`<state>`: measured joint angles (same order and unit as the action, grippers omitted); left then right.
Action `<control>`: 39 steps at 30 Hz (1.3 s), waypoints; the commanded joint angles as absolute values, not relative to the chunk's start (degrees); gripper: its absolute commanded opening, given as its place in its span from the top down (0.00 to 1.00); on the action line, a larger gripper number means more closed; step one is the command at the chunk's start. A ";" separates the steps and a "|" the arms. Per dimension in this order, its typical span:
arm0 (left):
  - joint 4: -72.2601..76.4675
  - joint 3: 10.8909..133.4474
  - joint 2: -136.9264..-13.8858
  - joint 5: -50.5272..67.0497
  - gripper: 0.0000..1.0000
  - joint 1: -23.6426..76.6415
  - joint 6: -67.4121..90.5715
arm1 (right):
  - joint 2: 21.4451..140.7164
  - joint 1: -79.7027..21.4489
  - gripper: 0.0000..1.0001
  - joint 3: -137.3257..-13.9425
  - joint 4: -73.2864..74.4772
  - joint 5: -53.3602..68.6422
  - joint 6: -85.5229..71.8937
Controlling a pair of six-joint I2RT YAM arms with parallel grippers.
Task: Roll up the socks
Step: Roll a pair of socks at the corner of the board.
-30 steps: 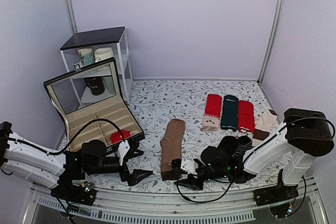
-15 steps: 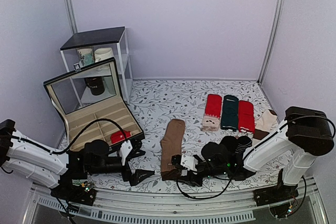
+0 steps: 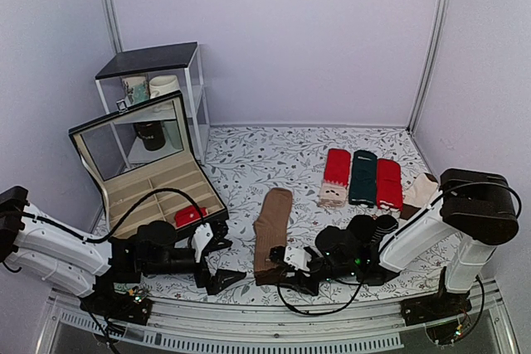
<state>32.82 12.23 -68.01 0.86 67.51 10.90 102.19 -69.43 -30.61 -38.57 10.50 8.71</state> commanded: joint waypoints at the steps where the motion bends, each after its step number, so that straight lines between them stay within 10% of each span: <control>1: 34.32 13.33 -67.59 1.40 0.01 68.37 10.18 | 104.16 -70.70 0.68 -29.43 -36.22 8.86 5.76; 10: 38.54 12.10 -68.48 4.47 0.01 68.50 7.79 | 102.74 -71.10 1.00 -30.05 -29.85 8.59 -0.73; 39: 56.39 17.23 -96.98 -3.48 0.26 78.13 -2.97 | 100.18 -67.84 1.00 -36.40 -15.46 20.04 -14.83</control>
